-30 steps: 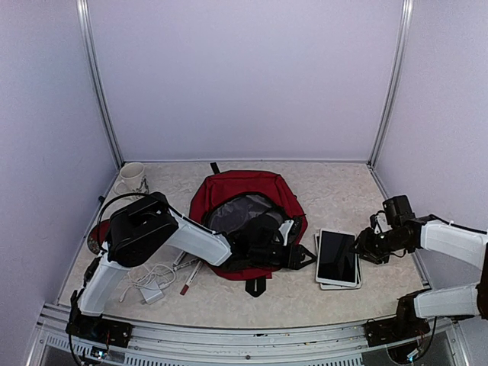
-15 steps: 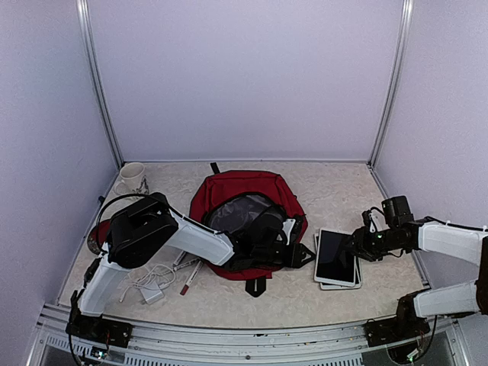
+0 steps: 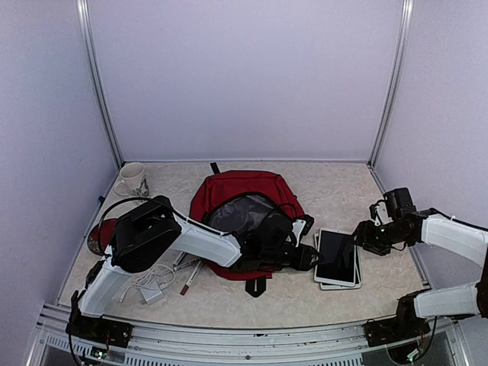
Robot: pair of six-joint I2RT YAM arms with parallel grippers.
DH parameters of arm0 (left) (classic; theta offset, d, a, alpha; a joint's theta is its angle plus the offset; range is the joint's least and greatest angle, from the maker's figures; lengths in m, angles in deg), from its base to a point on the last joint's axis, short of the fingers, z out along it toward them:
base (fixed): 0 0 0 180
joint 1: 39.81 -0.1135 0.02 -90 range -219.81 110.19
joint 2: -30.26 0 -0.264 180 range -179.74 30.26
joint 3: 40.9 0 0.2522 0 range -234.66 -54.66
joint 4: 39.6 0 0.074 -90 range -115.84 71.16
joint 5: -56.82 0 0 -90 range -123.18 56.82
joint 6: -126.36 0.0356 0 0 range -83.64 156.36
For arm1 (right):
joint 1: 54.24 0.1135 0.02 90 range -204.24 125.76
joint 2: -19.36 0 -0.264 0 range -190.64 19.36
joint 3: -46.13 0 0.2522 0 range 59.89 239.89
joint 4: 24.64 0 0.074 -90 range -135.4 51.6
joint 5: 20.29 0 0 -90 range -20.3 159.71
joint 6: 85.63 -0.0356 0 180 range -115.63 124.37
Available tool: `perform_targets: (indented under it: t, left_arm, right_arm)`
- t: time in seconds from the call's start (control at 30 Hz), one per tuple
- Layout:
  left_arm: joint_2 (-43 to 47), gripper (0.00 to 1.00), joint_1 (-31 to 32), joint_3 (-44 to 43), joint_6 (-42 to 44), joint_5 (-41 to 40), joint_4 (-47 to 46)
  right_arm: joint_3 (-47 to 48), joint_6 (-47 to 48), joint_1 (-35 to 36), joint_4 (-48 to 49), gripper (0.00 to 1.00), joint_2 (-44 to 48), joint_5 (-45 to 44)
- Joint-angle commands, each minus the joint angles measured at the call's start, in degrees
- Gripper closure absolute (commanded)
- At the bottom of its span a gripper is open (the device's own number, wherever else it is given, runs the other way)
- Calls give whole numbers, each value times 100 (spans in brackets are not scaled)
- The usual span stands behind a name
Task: Pack the student bag
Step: Pick up the iPad.
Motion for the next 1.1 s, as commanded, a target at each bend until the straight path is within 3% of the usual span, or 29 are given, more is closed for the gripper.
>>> perform_targets:
  t: [0.0,0.2,0.43,0.77,1.07]
  left_arm:
    - [-193,55,-3,-145,97,4,111]
    - [-355,56,-15,-361,29,48,300]
    - [-521,56,-66,-521,-109,253,402]
    - [-627,58,-94,-598,-221,413,373]
    - [-576,58,-132,-412,-341,618,60]
  right_arm:
    - [-162,19,45,324,38,-388,269]
    - [-269,129,47,707,44,-595,679]
    - [-468,-40,47,1231,58,-480,1334]
    - [-1028,-835,54,2440,62,49,2894]
    - [-1384,-1182,58,2800,62,447,3105]
